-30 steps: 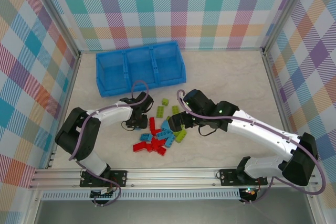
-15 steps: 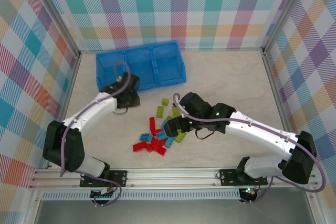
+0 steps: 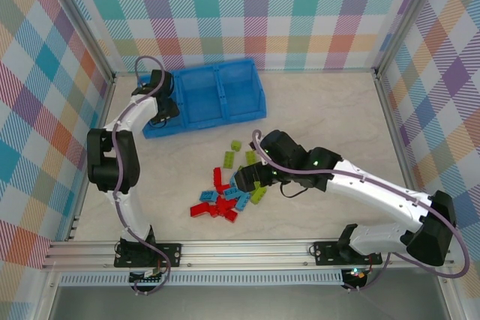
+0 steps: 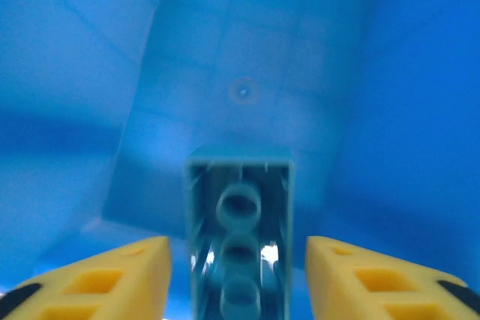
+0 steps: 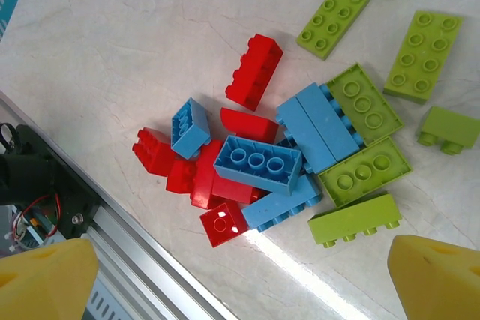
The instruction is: Sort the legos into containers by color
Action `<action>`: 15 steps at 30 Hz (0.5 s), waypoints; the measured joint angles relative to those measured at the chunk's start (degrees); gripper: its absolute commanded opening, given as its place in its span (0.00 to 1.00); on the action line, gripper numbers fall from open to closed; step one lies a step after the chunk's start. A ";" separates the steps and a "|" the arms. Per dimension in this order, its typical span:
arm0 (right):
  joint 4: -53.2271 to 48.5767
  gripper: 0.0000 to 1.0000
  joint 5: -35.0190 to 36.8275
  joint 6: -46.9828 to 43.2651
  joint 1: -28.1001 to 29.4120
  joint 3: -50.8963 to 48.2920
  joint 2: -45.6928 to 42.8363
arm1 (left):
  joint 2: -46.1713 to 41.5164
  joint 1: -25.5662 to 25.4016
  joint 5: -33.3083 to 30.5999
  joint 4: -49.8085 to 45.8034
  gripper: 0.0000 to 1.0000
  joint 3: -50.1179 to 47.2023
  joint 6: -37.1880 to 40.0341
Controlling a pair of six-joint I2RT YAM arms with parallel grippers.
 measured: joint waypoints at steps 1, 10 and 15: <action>0.00 1.00 0.83 0.24 0.00 -0.02 -0.22 | 0.07 0.20 0.22 -0.24 0.65 0.00 -0.11; -0.31 1.00 11.19 1.25 -0.37 0.72 3.32 | -15.58 -0.09 5.07 -1.05 0.78 -4.17 -0.55; 2.10 0.97 11.74 -3.13 -2.27 3.61 13.22 | -36.68 -5.20 8.81 -1.49 0.85 -8.83 1.90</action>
